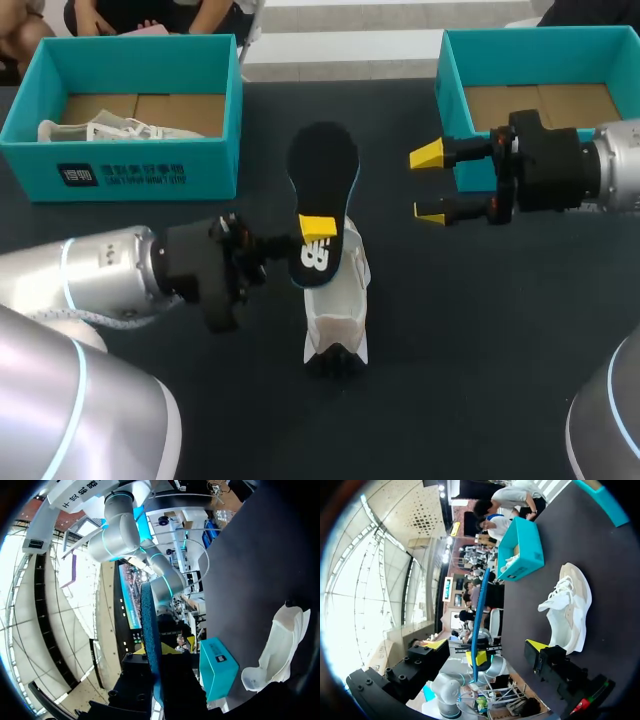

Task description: Take the shoe out of the shoebox, open the shoe tongue, remove and reinsert the insole, then place the shoe into the shoebox

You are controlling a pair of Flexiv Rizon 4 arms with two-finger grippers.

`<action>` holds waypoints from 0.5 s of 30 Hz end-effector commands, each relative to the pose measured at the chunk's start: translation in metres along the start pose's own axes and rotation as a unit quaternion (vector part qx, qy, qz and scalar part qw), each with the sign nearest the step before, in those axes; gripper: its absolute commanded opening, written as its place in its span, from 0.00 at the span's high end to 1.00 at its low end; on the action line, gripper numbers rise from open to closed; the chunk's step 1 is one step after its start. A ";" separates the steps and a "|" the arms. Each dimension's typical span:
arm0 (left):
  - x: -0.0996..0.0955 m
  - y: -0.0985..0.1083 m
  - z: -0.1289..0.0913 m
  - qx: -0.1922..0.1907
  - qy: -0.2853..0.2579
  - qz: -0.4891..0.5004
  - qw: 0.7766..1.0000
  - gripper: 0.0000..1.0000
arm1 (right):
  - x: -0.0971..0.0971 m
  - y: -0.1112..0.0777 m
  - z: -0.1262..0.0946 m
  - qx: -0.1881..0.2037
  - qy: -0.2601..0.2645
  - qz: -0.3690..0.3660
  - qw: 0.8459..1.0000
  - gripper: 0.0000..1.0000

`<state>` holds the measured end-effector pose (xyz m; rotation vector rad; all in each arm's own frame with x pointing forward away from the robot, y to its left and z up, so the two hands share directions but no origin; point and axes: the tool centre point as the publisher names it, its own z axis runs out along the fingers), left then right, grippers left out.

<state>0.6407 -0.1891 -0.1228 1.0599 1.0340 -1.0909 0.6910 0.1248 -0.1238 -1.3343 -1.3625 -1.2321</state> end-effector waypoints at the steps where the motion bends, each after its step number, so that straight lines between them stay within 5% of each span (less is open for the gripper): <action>1: 0.006 -0.006 0.012 -0.003 -0.017 0.004 1.000 1.00 | -0.007 0.010 0.014 0.011 0.010 0.001 1.000 0.00; 8: 0.012 -0.012 0.027 0.008 0.000 0.002 1.000 1.00 | -0.014 0.011 0.027 0.018 0.022 0.007 1.000 0.00; 11: 0.017 -0.013 0.033 0.013 0.009 0.007 1.000 1.00 | -0.015 0.012 0.033 0.019 0.029 0.007 0.999 0.23; 15: 0.023 -0.012 0.042 0.018 0.023 0.018 0.999 1.00 | -0.017 0.013 0.037 0.020 0.034 0.006 0.999 0.34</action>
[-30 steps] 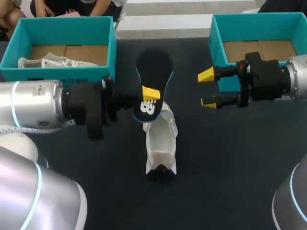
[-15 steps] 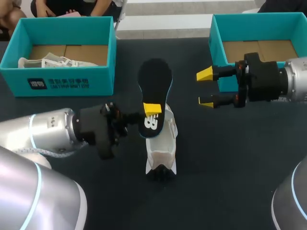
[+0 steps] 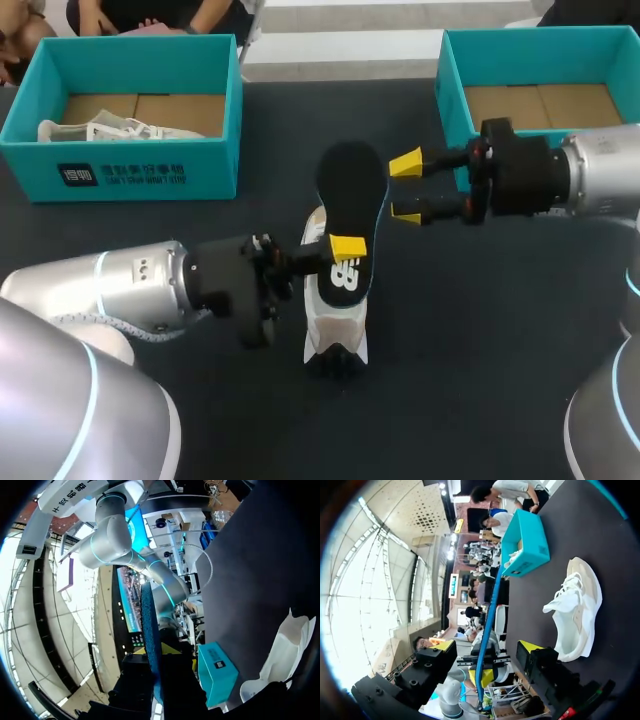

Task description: Take the shoe out of the shoebox, open the shoe tongue, remove and reinsert the insole, then place the shoe into the shoebox

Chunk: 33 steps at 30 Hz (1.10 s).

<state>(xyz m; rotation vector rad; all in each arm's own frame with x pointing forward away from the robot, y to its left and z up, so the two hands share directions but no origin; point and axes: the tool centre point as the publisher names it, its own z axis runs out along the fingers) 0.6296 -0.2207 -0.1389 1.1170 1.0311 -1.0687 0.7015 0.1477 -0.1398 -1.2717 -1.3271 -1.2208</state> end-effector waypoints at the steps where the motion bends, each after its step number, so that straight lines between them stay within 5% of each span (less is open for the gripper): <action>1: 0.004 0.006 0.018 0.004 0.005 0.002 1.000 1.00 | -0.005 0.005 0.012 0.002 0.006 -0.002 1.000 0.38; 5: 0.006 0.007 0.028 0.008 0.006 0.011 1.000 1.00 | -0.006 0.006 0.015 0.002 0.010 -0.001 1.000 0.50; 12: 0.013 0.003 0.040 0.020 0.015 0.020 0.999 1.00 | -0.007 0.005 0.017 -0.002 0.013 0.000 1.000 0.57; 19: 0.020 0.000 0.035 0.018 0.027 0.014 0.999 1.00 | -0.006 0.007 0.015 -0.003 0.014 -0.002 1.000 1.00; 25: 0.019 0.001 0.032 0.021 0.028 0.011 0.999 1.00 | -0.008 0.009 0.014 0.004 0.020 0.002 1.000 1.00; 28: 0.016 0.000 0.026 0.036 0.022 0.004 0.999 0.00 | -0.010 0.011 0.012 0.006 0.021 0.003 1.000 1.00; 33: 0.021 0.005 0.005 0.035 0.035 0.004 0.999 0.00 | -0.016 0.013 0.010 0.008 0.030 0.011 0.999 1.00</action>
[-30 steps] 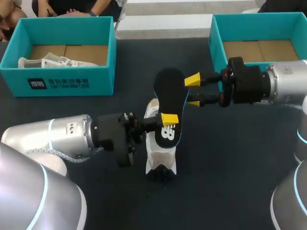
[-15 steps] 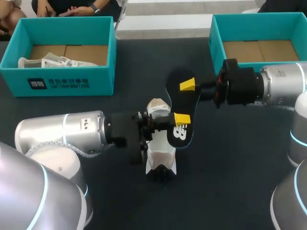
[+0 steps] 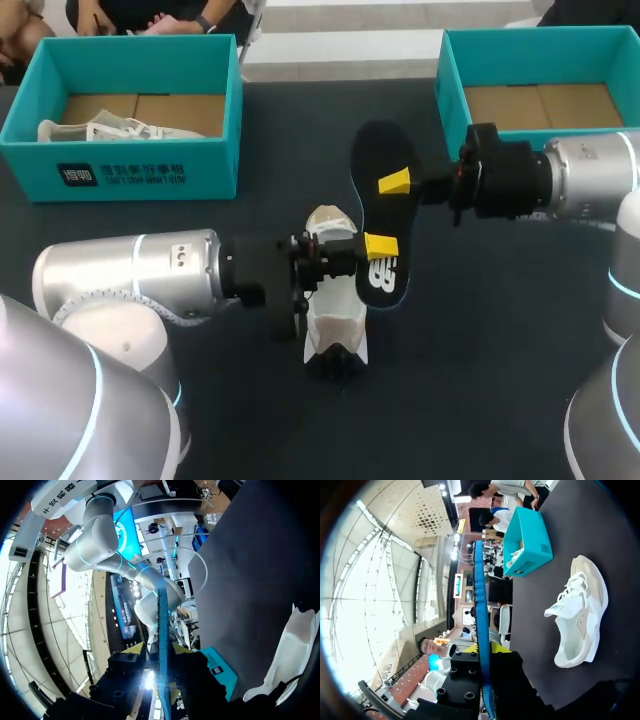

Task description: Take the shoe out of the shoebox, open the shoe tongue, remove and reinsert the insole, then place the shoe into the shoebox

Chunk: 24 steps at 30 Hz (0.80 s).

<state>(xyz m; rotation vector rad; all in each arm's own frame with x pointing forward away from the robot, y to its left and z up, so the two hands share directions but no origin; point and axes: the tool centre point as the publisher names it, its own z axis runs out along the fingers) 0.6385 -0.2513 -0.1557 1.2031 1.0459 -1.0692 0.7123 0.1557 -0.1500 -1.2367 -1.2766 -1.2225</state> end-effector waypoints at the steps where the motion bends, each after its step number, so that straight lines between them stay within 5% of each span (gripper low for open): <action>1: 0.002 0.002 -0.029 0.005 0.010 -0.004 1.000 0.00 | -0.006 0.004 0.000 0.004 0.005 0.000 1.000 1.00; 13: 0.012 0.026 -0.081 -0.025 0.081 -0.010 0.996 0.00 | -0.016 0.004 -0.005 0.008 0.017 0.009 1.000 1.00; 24: -0.001 0.056 -0.082 -0.028 0.278 0.012 0.960 0.00 | -0.025 -0.002 0.000 0.002 0.032 0.012 0.999 1.00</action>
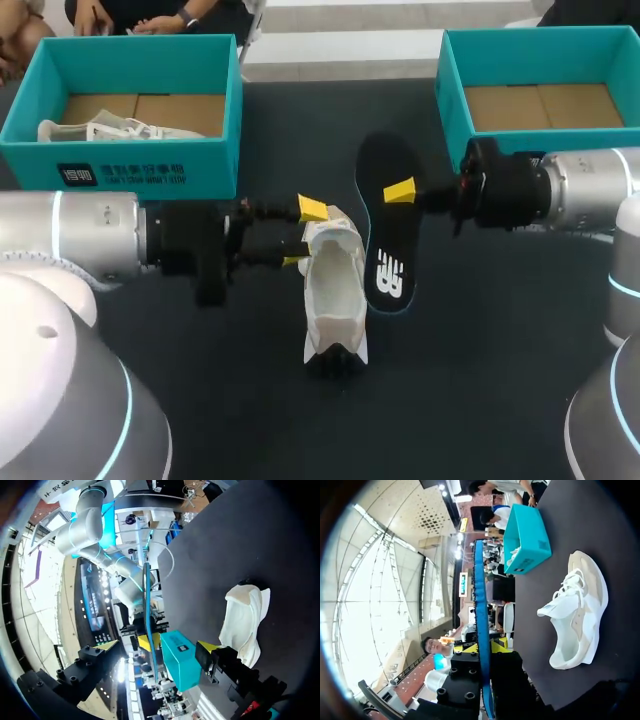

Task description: Take the shoe out of the shoebox, open the shoe tongue, remove and reinsert the insole, then place the shoe into the shoebox

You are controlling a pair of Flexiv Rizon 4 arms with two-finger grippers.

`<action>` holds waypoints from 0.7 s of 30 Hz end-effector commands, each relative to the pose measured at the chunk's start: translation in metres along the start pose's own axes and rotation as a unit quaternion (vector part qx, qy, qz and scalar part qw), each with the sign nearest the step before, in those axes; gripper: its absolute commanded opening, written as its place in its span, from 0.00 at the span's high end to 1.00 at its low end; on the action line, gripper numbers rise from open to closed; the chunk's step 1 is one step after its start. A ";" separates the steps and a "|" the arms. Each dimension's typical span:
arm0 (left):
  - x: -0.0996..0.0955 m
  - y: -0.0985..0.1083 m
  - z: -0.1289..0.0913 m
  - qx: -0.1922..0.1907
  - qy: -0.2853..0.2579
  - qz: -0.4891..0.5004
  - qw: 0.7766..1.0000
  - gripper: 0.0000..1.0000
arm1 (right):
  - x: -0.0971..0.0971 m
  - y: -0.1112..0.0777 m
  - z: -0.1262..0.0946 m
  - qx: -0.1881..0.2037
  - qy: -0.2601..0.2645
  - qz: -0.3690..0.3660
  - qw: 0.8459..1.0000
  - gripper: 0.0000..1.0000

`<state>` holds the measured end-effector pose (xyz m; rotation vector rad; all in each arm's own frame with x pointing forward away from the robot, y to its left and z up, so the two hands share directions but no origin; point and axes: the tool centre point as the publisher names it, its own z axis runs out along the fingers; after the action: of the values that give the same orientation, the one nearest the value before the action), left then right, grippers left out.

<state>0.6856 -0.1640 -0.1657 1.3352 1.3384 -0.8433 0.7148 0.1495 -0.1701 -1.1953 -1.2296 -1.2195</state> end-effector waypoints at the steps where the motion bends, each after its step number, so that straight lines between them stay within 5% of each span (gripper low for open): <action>1: -0.016 0.008 -0.001 0.016 0.122 0.006 0.992 0.00 | -0.006 -0.004 0.006 -0.008 0.007 0.002 1.000 1.00; 18: -0.017 0.009 -0.003 0.028 0.142 0.019 0.989 0.00 | -0.009 0.002 0.008 0.000 0.009 0.003 1.000 1.00; 21: -0.025 0.010 -0.003 0.037 0.219 0.008 0.975 0.00 | -0.009 0.005 0.008 0.002 0.007 0.002 1.000 1.00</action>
<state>0.6920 -0.1618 -0.1477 1.5615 1.5189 -0.6900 0.7154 0.1563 -0.1792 -1.1875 -1.2111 -1.2292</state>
